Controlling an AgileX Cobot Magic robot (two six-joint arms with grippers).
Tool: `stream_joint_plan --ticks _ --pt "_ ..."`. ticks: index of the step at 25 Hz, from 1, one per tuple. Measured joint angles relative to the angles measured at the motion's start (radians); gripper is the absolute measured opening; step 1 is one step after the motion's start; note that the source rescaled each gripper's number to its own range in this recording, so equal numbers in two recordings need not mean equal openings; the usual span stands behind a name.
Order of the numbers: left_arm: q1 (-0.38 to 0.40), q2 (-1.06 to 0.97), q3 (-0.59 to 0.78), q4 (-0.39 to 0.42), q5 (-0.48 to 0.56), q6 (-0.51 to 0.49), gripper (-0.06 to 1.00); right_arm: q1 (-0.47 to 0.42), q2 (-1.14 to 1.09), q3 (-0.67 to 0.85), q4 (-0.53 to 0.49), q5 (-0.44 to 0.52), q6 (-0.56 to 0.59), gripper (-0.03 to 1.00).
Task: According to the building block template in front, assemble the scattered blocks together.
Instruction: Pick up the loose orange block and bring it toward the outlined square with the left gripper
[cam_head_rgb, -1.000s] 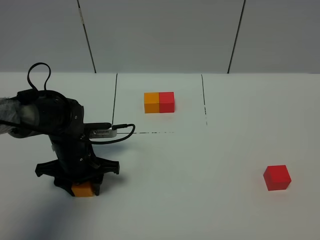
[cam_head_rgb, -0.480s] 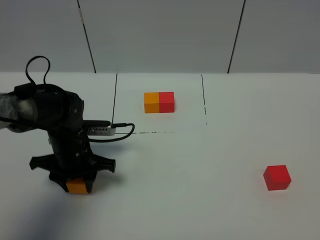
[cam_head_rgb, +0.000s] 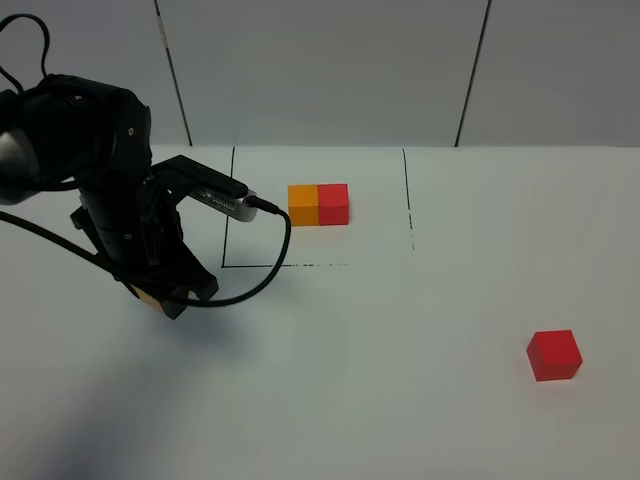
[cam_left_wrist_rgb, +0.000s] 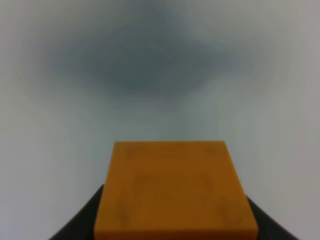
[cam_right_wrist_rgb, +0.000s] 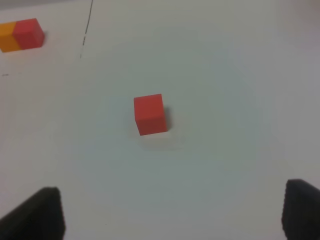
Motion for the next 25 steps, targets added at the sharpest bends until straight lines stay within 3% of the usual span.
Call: stream_joint_plan --ticks 5,9,17,25 --pt "0.0 0.0 0.0 -0.018 -0.008 0.275 0.0 0.0 0.0 0.0 0.0 0.0 0.0 0.74" --pt "-0.012 0.001 -0.012 -0.005 -0.007 0.428 0.0 0.0 0.0 0.0 0.0 0.0 0.0 0.74" --pt "-0.135 0.084 -0.088 0.157 0.017 0.524 0.0 0.0 0.0 0.0 0.0 0.0 0.0 0.74" --pt "-0.252 0.241 -0.226 0.164 0.018 0.591 0.0 0.0 0.0 0.0 0.0 0.0 0.0 0.74"
